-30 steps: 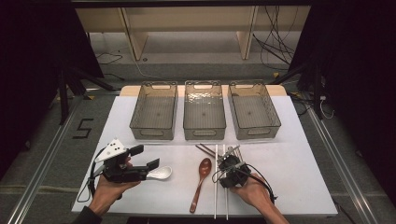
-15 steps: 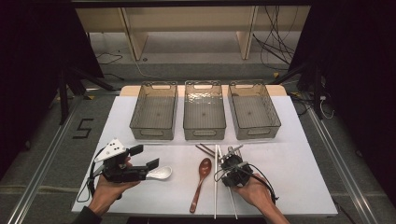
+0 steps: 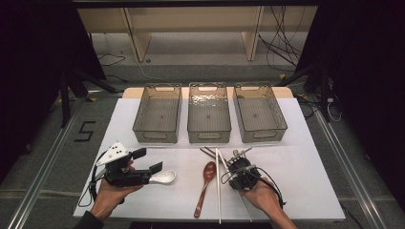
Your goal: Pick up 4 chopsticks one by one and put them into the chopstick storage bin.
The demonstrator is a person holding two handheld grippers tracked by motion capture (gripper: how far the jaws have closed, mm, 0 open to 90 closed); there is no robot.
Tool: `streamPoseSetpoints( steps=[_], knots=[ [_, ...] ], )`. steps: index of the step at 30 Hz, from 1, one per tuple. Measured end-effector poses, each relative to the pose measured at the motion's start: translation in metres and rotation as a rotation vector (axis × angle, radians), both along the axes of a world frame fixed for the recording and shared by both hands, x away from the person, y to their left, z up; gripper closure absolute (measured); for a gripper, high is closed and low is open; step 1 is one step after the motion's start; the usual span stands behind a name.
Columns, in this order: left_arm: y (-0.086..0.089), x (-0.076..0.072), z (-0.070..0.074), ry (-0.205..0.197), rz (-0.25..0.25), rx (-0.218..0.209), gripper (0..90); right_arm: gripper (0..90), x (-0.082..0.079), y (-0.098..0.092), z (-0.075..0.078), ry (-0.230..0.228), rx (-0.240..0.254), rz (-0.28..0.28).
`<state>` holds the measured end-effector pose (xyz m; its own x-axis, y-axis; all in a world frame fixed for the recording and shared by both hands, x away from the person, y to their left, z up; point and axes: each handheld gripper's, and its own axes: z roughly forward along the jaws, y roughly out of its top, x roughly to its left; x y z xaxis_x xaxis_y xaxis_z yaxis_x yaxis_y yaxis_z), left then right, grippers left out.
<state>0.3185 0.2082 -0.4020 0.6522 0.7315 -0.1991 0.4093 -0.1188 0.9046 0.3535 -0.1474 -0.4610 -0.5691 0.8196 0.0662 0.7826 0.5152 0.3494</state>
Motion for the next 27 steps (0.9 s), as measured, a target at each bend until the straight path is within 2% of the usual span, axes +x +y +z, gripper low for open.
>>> streamPoseSetpoints(
  steps=[8,11,12,17,20,22,24,27],
  knots=[
    [0.0,0.0,0.0,-0.001,0.0,-0.002,16.6,83.9,0.0,-0.003,0.0,0.005,0.003,-0.008],
    [0.0,0.0,0.0,-0.001,0.0,-0.001,16.5,84.3,0.001,-0.005,0.0,0.012,0.018,-0.026],
    [0.0,0.0,0.0,-0.001,0.001,-0.001,16.5,84.5,0.002,-0.006,0.0,0.027,0.033,-0.034],
    [0.0,0.0,0.0,-0.001,-0.003,0.005,16.5,85.2,0.002,-0.008,0.0,0.031,0.041,-0.038],
    [0.0,0.0,0.0,0.0,-0.002,0.0,16.5,85.4,0.0,-0.008,0.001,0.019,0.038,-0.035],
    [0.0,0.0,0.0,0.0,-0.005,0.006,16.5,85.5,-0.001,-0.009,0.006,-0.005,0.042,-0.03],
    [0.0,0.0,0.0,0.001,-0.005,0.007,16.5,85.5,-0.002,-0.01,0.011,-0.021,0.061,-0.025],
    [0.0,0.0,0.0,0.007,-0.008,0.007,16.5,85.5,-0.006,-0.009,0.021,-0.056,0.078,0.009]
  ],
)
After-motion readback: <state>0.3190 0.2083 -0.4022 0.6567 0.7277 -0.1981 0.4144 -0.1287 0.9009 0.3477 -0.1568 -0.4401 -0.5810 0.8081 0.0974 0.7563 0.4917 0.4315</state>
